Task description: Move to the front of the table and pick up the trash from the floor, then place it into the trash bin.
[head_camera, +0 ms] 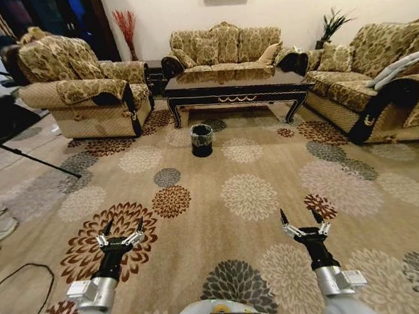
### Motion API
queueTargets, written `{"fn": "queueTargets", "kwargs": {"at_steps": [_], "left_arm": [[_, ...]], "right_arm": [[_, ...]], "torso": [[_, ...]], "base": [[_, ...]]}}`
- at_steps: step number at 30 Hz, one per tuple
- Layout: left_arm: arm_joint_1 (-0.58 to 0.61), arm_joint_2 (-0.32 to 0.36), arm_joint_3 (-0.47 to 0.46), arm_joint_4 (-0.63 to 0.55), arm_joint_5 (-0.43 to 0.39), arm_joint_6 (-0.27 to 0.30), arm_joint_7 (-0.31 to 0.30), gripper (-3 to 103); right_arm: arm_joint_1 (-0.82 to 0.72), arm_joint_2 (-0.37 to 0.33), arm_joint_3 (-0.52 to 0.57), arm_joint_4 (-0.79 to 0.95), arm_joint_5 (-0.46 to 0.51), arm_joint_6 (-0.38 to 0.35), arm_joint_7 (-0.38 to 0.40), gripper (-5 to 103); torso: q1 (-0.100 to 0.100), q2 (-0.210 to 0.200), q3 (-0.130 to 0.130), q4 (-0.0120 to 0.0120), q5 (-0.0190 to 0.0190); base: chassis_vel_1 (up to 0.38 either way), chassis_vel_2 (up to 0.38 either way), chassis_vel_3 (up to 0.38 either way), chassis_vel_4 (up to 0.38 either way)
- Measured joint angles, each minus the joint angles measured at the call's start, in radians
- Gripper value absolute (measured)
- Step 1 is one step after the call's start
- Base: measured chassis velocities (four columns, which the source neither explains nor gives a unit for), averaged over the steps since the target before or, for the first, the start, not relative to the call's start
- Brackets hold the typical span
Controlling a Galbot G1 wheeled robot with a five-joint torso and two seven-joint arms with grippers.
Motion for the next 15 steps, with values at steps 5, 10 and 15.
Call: {"fn": "queueTargets", "kwargs": {"at_steps": [5,10,15], "left_arm": [[0.000,0.000,0.000,0.000,0.000,0.000,0.000,100],[0.000,0.000,0.000,0.000,0.000,0.000,0.000,100],[0.000,0.000,0.000,0.000,0.000,0.000,0.000,100]], "right_arm": [[0.000,0.000,0.000,0.000,0.000,0.000,0.000,100],[0.000,0.000,0.000,0.000,0.000,0.000,0.000,100],[0.000,0.000,0.000,0.000,0.000,0.000,0.000,100]], "torso": [[0.004,0.016,0.012,0.0000,0.0000],[0.010,0.035,0.024,0.0000,0.0000],[0.017,0.057,0.040,0.0000,0.0000]], "base": [[0.000,0.000,0.000,0.000],[0.000,0.000,0.000,0.000],[0.000,0.000,0.000,0.000]]}}
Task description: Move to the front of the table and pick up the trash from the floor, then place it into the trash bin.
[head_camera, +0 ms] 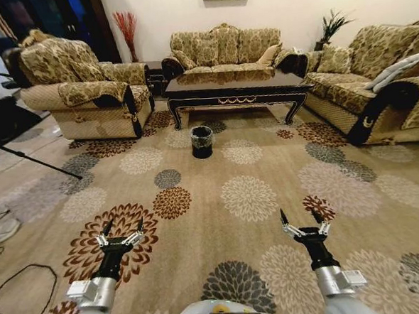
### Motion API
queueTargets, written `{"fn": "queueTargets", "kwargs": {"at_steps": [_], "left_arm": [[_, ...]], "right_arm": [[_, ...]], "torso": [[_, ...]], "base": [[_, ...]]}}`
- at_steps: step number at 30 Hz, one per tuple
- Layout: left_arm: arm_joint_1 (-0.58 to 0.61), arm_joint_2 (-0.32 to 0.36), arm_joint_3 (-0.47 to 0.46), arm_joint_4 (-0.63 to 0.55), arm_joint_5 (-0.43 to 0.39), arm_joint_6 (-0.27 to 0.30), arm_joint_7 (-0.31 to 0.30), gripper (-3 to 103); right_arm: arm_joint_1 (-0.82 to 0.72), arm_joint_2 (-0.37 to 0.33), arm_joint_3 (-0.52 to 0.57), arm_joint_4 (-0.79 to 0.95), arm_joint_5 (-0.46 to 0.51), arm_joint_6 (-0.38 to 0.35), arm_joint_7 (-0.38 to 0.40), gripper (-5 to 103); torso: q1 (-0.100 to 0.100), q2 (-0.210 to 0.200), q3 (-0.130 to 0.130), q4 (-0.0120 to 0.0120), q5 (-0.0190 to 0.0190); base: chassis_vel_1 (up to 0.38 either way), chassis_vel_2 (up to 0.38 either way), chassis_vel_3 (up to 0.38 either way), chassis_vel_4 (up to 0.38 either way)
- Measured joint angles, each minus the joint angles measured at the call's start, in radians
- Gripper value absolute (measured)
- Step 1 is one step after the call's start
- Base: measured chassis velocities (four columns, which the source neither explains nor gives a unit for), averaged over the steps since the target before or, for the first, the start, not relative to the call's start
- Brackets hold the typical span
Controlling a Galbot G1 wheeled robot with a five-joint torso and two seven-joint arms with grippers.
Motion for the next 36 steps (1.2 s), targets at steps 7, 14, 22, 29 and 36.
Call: {"fn": "queueTargets", "kwargs": {"at_steps": [7,14,22,29,36], "left_arm": [[0.000,0.000,0.000,0.000,0.000,0.000,0.000,100],[0.000,0.000,0.000,0.000,0.000,0.000,0.000,100],[0.000,0.000,0.000,0.000,0.000,0.000,0.000,100],[0.000,0.000,0.000,0.000,0.000,0.000,0.000,100],[0.000,0.000,0.000,0.000,0.000,0.000,0.000,100]], "right_arm": [[0.000,0.000,0.000,0.000,0.000,0.000,0.000,100],[0.000,0.000,0.000,0.000,0.000,0.000,0.000,100],[0.000,0.000,0.000,0.000,0.000,0.000,0.000,100],[0.000,0.000,0.000,0.000,0.000,0.000,0.000,100],[0.000,0.000,0.000,0.000,0.000,0.000,0.000,100]], "torso": [[0.011,0.029,0.018,0.0000,0.0000],[0.021,0.058,0.037,0.0000,0.0000],[0.032,0.088,0.056,0.0000,0.0000],[0.043,0.116,0.073,0.0000,0.0000],[0.053,0.143,0.089,0.0000,0.0000]], "base": [[0.000,0.000,0.000,0.000],[0.000,0.000,0.000,0.000],[0.000,0.000,0.000,0.000],[0.000,0.000,0.000,0.000],[0.000,0.000,0.000,0.000]]}}
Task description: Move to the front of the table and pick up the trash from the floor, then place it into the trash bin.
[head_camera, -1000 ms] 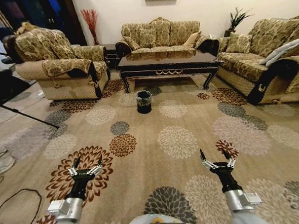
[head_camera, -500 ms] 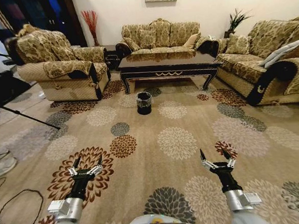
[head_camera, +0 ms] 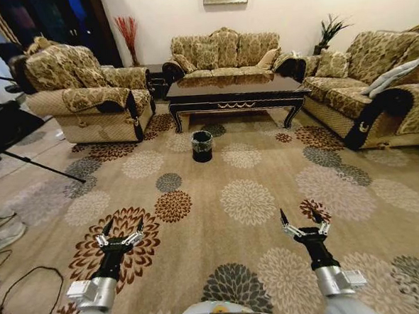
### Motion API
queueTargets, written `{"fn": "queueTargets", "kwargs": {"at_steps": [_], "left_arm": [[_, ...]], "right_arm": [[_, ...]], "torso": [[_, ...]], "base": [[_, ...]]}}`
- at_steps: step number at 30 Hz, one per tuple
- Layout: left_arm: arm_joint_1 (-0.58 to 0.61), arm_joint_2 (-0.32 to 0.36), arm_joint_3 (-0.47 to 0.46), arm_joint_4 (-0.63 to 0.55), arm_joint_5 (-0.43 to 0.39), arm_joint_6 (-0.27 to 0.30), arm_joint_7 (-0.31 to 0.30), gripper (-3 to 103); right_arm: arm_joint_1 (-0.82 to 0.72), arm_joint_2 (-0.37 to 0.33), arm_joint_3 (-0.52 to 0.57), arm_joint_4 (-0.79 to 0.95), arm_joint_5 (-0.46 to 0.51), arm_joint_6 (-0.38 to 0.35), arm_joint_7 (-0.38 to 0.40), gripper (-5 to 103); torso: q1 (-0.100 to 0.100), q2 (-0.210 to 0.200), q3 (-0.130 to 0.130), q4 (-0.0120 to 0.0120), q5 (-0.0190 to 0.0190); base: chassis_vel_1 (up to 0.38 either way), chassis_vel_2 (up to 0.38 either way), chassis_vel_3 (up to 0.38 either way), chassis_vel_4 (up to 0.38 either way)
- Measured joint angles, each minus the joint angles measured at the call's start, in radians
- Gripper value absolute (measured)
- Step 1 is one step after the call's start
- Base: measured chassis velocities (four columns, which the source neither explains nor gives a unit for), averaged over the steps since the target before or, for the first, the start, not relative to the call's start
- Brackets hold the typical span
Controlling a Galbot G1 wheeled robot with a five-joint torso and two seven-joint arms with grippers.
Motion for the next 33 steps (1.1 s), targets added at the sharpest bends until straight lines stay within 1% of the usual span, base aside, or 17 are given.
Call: {"fn": "queueTargets", "kwargs": {"at_steps": [7,13,15,21,27,33], "left_arm": [[0.000,0.000,0.000,0.000,0.000,0.000,0.000,100],[0.000,0.000,0.000,0.000,0.000,0.000,0.000,100],[0.000,0.000,0.000,0.000,0.000,0.000,0.000,100],[0.000,0.000,0.000,0.000,0.000,0.000,0.000,100],[0.000,0.000,0.000,0.000,0.000,0.000,0.000,100],[0.000,0.000,0.000,0.000,0.000,0.000,0.000,100]], "right_arm": [[0.000,0.000,0.000,0.000,0.000,0.000,0.000,100],[0.000,0.000,0.000,0.000,0.000,0.000,0.000,100],[0.000,0.000,0.000,0.000,0.000,0.000,0.000,100],[0.000,0.000,0.000,0.000,0.000,0.000,0.000,100],[0.000,0.000,0.000,0.000,0.000,0.000,0.000,100],[0.000,0.000,0.000,0.000,0.000,0.000,0.000,100]], "torso": [[0.011,0.034,0.023,0.0000,0.0000],[0.019,0.054,0.035,0.0000,0.0000],[0.025,0.067,0.043,0.0000,0.0000],[0.033,0.087,0.054,0.0000,0.0000],[0.044,0.117,0.073,0.0000,0.0000],[0.053,0.137,0.085,0.0000,0.0000]], "base": [[0.000,0.000,0.000,0.000],[0.000,0.000,0.000,0.000],[0.000,0.000,0.000,0.000],[0.000,0.000,0.000,0.000],[0.000,0.000,0.000,0.000],[0.000,0.000,0.000,0.000]]}}
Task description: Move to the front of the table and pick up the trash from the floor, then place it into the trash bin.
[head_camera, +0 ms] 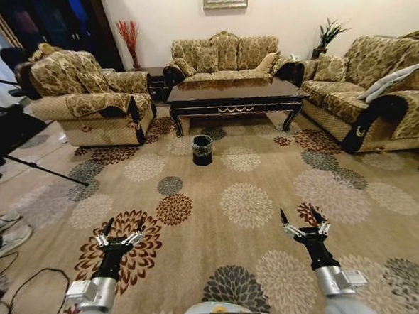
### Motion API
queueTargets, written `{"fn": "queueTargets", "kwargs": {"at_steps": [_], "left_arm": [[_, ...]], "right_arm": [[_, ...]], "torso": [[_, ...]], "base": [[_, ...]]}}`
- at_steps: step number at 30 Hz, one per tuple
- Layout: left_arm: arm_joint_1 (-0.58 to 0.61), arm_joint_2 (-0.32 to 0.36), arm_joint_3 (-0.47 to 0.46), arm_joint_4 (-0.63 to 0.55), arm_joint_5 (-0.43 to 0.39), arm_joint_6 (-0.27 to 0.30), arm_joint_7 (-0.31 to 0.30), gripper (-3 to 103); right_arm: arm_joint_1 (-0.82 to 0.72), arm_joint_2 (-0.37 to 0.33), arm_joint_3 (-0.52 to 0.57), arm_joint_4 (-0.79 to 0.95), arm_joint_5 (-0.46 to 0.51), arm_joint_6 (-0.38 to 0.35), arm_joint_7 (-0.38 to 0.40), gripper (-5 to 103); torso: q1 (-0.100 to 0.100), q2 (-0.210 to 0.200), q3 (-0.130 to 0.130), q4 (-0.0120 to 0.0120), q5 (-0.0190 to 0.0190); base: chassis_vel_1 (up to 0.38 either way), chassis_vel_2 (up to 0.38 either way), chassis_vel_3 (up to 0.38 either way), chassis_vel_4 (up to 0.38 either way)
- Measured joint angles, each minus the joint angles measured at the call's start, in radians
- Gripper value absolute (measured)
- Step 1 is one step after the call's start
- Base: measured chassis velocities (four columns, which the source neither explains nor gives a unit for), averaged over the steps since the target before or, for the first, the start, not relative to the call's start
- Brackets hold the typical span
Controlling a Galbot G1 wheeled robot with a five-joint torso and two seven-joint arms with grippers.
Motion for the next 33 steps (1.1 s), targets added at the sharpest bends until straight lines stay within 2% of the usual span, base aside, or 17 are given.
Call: {"fn": "queueTargets", "kwargs": {"at_steps": [33], "left_arm": [[0.000,0.000,0.000,0.000,0.000,0.000,0.000,100]], "right_arm": [[0.000,0.000,0.000,0.000,0.000,0.000,0.000,100]], "torso": [[0.061,0.145,0.084,0.0000,0.0000]], "base": [[0.000,0.000,0.000,0.000]]}}
